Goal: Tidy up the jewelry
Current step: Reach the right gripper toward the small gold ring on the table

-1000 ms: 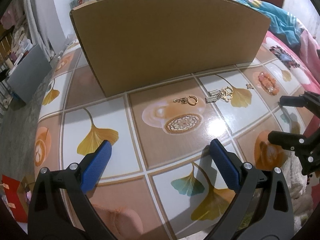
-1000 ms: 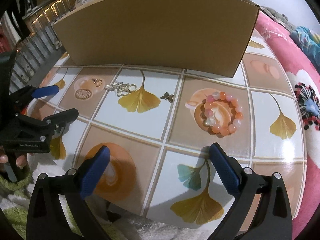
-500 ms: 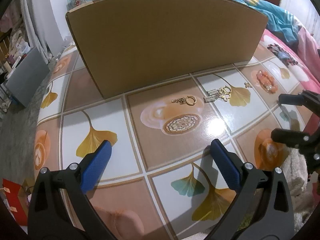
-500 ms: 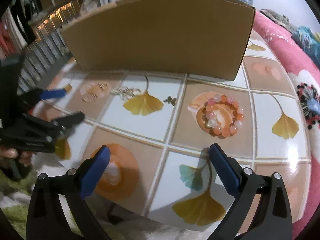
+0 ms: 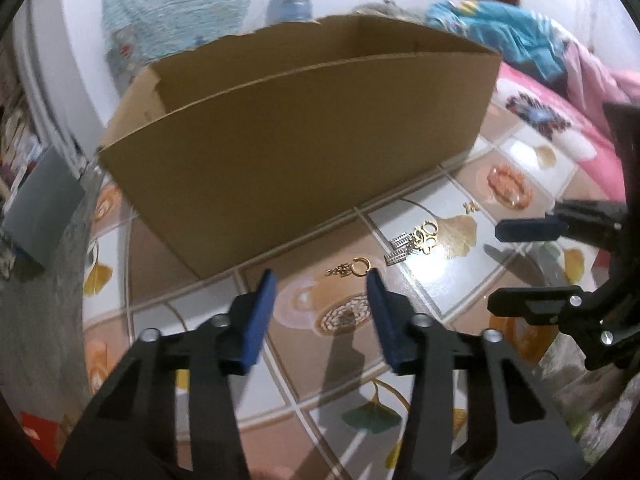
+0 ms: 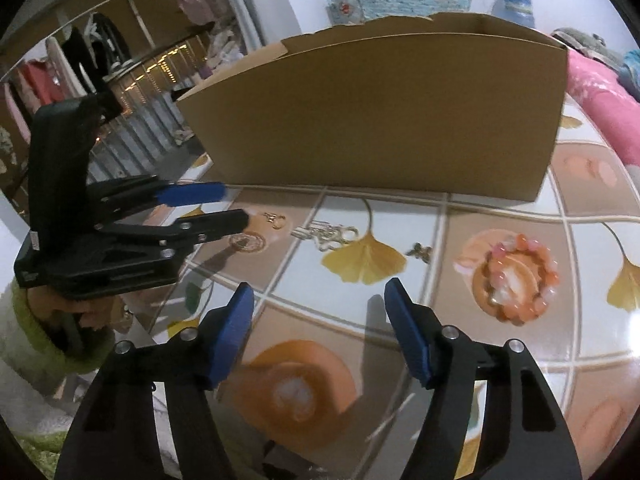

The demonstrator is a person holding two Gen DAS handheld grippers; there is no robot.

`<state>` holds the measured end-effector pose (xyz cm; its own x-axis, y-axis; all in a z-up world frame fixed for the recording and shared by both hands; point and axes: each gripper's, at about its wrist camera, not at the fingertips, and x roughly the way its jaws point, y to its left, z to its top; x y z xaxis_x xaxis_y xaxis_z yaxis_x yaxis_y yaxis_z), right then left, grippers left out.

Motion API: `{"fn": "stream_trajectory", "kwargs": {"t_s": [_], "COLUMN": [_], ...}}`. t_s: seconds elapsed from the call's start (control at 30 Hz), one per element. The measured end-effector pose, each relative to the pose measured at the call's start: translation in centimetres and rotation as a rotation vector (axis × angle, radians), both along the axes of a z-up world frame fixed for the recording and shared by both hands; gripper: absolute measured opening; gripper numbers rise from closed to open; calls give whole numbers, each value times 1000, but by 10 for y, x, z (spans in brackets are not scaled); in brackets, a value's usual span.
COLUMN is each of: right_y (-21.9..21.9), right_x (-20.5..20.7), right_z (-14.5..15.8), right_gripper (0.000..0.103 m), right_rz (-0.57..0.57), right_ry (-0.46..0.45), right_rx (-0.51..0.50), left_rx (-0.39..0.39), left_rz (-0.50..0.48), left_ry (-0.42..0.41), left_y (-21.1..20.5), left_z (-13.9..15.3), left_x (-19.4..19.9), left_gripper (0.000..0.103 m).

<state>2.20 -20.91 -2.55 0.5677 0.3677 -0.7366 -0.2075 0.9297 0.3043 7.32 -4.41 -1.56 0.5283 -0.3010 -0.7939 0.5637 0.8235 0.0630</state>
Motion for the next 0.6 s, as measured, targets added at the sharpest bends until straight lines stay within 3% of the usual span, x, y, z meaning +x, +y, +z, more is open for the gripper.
{"fn": "stream_trajectory", "kwargs": {"t_s": [0.13,0.43,0.6], "right_y": [6,9,7], "right_x": [2,12,11], "right_z": [-1,-5,-8], "right_gripper": [66,66,66], "right_rz": [26,32,31], "right_ry": [-7,-8,-6], "right_rx": [15,32,44], "left_rx": [41,81,41], "left_rz": [-50,-137,-157], "left_ry": [28,68,109], "left_y": [-9,-21,-23], "left_z": [-5,-12,-13], "left_x": [7,17,20], "left_gripper": [26,25,7]}}
